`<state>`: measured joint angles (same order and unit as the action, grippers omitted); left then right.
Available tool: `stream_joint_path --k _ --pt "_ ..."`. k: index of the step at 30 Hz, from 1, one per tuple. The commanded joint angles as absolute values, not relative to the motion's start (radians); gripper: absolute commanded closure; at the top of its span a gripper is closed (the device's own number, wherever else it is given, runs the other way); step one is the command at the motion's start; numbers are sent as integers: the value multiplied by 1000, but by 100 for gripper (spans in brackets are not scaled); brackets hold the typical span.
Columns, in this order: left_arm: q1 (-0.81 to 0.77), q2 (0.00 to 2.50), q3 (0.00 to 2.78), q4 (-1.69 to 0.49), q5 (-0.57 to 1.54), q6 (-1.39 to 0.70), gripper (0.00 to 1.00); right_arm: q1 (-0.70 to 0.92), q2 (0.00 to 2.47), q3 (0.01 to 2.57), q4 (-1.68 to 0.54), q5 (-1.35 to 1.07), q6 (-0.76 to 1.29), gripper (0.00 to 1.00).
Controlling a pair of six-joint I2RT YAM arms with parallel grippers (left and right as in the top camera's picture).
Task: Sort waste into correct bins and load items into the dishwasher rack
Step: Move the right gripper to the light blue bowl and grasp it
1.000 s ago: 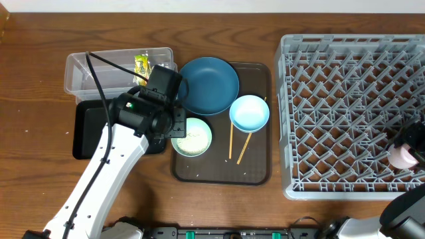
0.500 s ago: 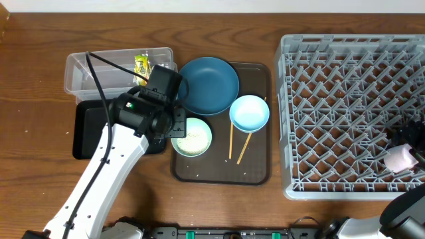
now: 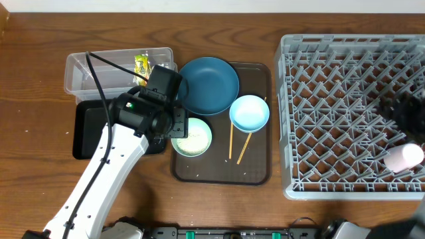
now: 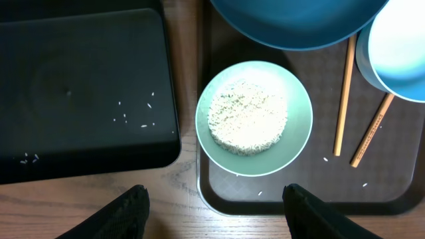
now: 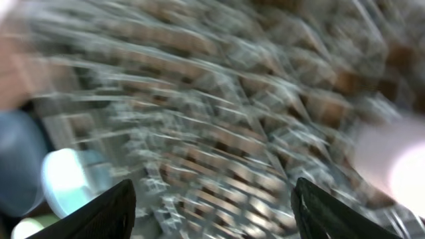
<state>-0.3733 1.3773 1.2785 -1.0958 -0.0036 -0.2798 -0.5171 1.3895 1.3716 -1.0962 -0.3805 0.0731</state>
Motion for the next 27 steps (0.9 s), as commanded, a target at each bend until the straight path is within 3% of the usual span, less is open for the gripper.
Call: stream_joint_path --k 1,13,20,27 --pt "-370 1371 1281 -1100 -15 -267 32 -363 1308 1394 -1061 -471 28 27" --pt "-369 1371 1281 -1103 -8 -267 26 252 1406 1394 -828 -198 29 25" --pt "-360 1371 1281 -1111 -13 -288 26 398 1608 1394 -791 -52 51 24" --pt "-232 1371 1281 -1158 -12 -313 25 438 1764 1394 -767 66 134 29"
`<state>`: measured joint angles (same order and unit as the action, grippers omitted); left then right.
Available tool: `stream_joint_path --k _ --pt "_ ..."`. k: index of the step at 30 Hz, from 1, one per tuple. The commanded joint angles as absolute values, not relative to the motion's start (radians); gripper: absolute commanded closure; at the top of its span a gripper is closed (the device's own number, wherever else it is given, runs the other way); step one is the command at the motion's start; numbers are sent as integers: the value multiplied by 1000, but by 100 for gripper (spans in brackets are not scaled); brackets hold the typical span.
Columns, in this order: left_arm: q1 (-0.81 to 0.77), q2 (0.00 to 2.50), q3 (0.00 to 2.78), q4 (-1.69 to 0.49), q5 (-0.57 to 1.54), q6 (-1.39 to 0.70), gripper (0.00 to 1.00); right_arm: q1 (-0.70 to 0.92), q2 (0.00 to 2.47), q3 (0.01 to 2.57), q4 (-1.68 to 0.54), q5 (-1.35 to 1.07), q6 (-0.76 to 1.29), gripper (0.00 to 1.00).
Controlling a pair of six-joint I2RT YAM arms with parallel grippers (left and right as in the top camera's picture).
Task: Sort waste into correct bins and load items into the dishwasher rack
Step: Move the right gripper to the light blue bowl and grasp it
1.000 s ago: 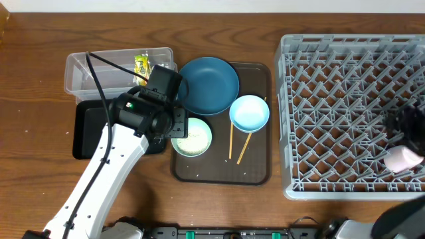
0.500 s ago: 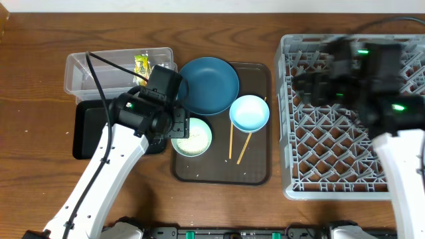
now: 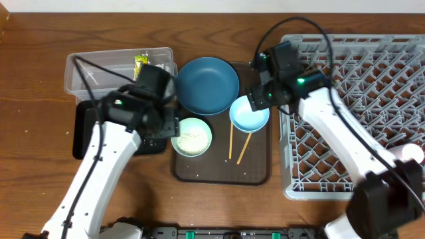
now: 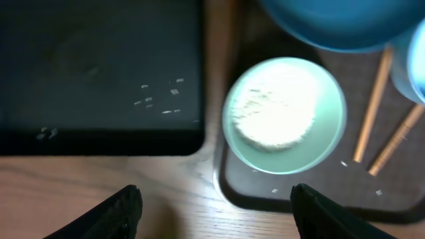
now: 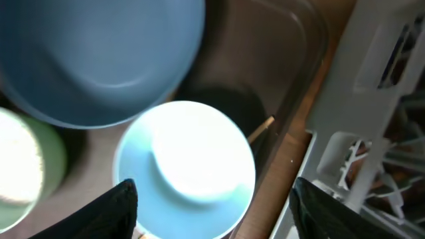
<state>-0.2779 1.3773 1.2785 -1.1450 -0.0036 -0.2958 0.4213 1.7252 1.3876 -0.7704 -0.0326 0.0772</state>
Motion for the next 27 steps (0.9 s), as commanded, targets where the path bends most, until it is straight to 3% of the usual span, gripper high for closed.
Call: stream_joint_path --k 1,6,10,16,24,27 --pt "-217 1371 1281 -1164 -12 -313 25 439 1785 1394 -768 76 134 30" --pt "-191 1371 1281 -1173 -12 -313 25 440 1870 1394 -798 75 134 36" --pt "-191 1371 1281 -1170 -12 -313 25 440 1912 1394 -808 74 134 47" --pt "-191 1371 1281 -1170 -12 -313 25 440 1931 1394 -816 71 134 80" --pt "-191 1371 1281 -1170 -12 -313 25 440 1931 1394 -824 71 134 98" --pt "-191 1371 1281 -1170 -11 -313 25 440 1931 1394 -830 70 135 99"
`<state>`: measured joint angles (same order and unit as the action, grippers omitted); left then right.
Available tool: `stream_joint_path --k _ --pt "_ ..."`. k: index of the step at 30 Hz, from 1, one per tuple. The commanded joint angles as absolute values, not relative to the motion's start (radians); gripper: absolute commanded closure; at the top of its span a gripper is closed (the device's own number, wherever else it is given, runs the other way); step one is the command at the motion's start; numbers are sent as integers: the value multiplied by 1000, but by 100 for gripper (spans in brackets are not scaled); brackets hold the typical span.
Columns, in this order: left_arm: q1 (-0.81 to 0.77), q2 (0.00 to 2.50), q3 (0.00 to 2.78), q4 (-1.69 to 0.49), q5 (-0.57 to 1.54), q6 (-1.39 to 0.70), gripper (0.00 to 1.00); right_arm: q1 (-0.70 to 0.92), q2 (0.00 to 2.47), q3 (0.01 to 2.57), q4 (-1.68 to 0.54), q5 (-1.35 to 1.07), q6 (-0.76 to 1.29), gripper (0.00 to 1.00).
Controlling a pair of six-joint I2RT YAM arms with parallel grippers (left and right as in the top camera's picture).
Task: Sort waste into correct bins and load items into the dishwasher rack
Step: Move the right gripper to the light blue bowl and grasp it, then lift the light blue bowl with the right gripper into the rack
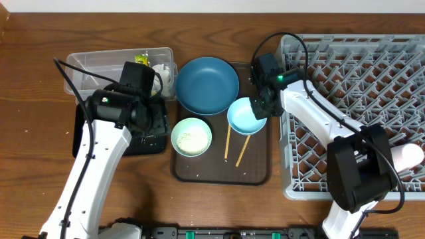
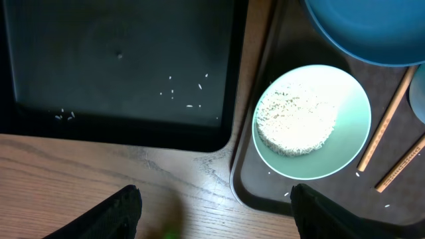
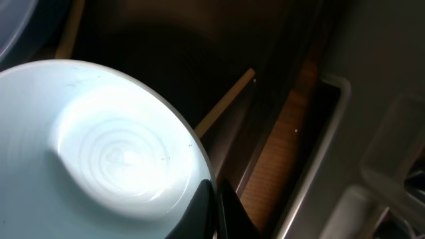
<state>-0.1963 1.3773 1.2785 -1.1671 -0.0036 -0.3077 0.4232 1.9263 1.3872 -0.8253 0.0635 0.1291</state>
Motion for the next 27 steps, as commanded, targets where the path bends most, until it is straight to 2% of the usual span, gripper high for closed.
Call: stream_joint_path --k 1,9,16,21,27 --pt "-191 1371 1281 -1170 -10 -313 25 440 1931 1394 -830 70 135 99" --pt "-191 1371 1281 -1170 -8 -313 25 439 1882 1395 -836 70 161 99" --pt "-191 1371 1281 -1169 -8 -313 25 425 1675 1395 -821 115 160 99" --pt "-191 1371 1281 -1169 -8 -313 25 393 1524 1395 -821 307 159 99" --pt "-191 1371 1281 -1169 -8 -313 25 331 1430 1395 -819 691 133 99"
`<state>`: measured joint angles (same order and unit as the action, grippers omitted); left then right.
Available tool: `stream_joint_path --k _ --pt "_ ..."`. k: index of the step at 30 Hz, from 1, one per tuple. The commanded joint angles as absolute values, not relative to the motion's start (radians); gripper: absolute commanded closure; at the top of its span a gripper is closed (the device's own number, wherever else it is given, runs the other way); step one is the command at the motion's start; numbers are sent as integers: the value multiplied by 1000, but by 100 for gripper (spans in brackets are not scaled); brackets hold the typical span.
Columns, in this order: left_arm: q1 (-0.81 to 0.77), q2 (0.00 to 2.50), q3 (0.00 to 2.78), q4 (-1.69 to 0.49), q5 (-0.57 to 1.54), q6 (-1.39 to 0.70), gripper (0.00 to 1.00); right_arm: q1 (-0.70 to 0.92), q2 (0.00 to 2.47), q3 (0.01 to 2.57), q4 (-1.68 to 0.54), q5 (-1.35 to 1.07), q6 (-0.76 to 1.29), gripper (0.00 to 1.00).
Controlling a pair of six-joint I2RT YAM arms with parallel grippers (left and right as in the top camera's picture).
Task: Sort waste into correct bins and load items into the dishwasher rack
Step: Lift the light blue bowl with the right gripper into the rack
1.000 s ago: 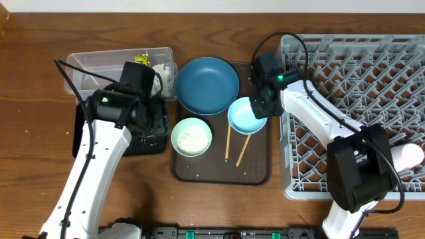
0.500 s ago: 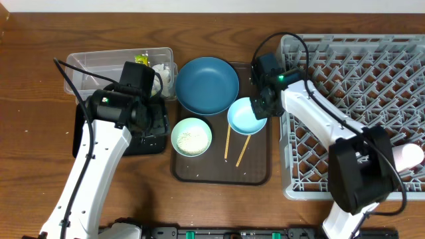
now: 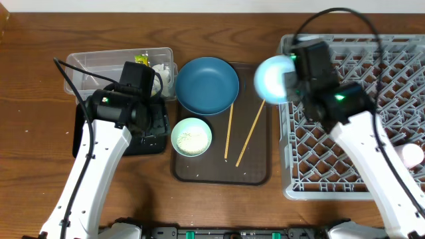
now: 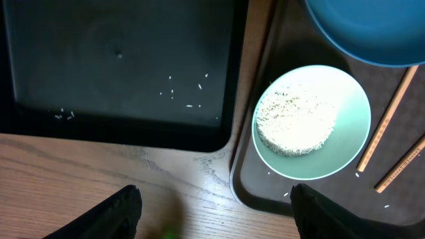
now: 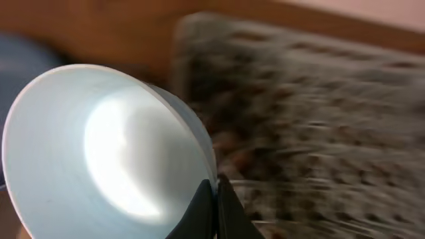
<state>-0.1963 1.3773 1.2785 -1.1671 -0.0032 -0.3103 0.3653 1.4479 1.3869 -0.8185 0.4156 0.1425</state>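
My right gripper [image 5: 214,192] is shut on the rim of the light blue bowl [image 3: 271,77], held tilted in the air at the left edge of the grey dishwasher rack [image 3: 352,106]; the wrist view is blurred. The bowl [image 5: 99,153] fills that view. On the brown tray [image 3: 222,176] lie a big blue plate [image 3: 207,85], a green bowl of rice [image 3: 192,137] and two chopsticks [image 3: 230,131]. My left gripper [image 4: 214,211] hangs open above the table edge, near the green rice bowl [image 4: 311,122] and the black bin [image 4: 113,66].
A clear plastic bin [image 3: 99,70] with a yellow wrapper stands at the back left. A pink cup [image 3: 413,155] lies at the rack's right end. Rice grains are scattered in the black bin.
My right gripper, shut on the light blue bowl's rim on the tray, has lifted the bowl and moved it right to the rack's left edge. One chopstick has shifted. The left arm has not moved.
My right gripper was first over the rack, then open above the light blue bowl on the tray, then shut on its rim. Now the bowl is off the tray beside the rack. My left gripper stayed open near the rice bowl, shifting slightly left.
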Motion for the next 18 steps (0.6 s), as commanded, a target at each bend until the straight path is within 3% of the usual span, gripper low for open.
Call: stream_joint_path --k 1,8,18 --pt "-191 1371 1281 -1169 -8 -313 25 313 1428 1395 -818 777 133 99" --pt "-191 1371 1281 -1169 -8 -313 25 164 1454 1395 -768 1088 134 99" --pt "-191 1371 1281 -1169 -8 -313 24 -78 1551 1395 -561 1128 58 99"
